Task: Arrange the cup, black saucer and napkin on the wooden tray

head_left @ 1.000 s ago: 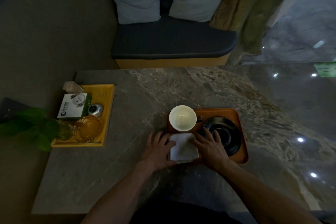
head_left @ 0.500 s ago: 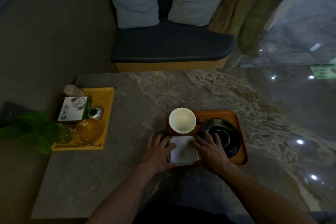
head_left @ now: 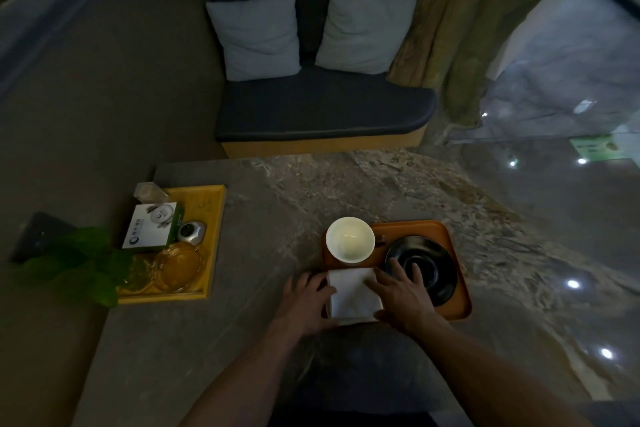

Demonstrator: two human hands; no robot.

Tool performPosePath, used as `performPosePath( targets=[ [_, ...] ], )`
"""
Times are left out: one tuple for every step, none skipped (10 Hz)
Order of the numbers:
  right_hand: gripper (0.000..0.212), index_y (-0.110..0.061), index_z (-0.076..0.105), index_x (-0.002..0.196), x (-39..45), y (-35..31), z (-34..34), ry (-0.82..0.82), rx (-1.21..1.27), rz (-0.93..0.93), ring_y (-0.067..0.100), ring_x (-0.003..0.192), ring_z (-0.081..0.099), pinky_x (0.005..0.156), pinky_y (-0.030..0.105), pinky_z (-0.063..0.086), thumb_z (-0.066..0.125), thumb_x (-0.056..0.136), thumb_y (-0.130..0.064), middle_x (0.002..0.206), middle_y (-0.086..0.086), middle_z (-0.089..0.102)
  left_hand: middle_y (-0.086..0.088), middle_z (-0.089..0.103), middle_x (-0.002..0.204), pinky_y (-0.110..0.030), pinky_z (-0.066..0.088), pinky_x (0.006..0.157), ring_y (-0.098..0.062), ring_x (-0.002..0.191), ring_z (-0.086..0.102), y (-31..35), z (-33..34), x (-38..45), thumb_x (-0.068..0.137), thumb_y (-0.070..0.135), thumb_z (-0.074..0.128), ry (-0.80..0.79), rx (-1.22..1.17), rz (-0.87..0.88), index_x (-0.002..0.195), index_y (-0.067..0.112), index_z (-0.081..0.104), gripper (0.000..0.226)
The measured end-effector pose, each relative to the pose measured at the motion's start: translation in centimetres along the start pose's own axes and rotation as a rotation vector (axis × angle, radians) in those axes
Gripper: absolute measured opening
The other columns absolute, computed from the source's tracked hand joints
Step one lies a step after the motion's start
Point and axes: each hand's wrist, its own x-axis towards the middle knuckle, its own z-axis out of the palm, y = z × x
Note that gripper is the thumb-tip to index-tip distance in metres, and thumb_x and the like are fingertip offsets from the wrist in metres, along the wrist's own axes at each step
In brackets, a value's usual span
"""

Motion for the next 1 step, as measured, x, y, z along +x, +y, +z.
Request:
performPosePath(
  targets=[
    [0.064, -0.036, 0.033, 0.145, -0.36, -0.09, 0.0, 0.009, 0.037, 0.009, 0.032, 0.148, -0.001, 0.112, 0.067, 0.003, 0.06, 0.088, -0.047, 0.16, -0.003, 0.022, -0.002, 0.036, 0.152, -0.054, 0.024, 0.115, -0.027, 0.141, 0.027, -0.34, -0.66, -0.31, 0.084, 0.062, 0.058, -0.055, -0.052, 0.001, 0.142, 0.032, 0.043, 0.067]
  ],
)
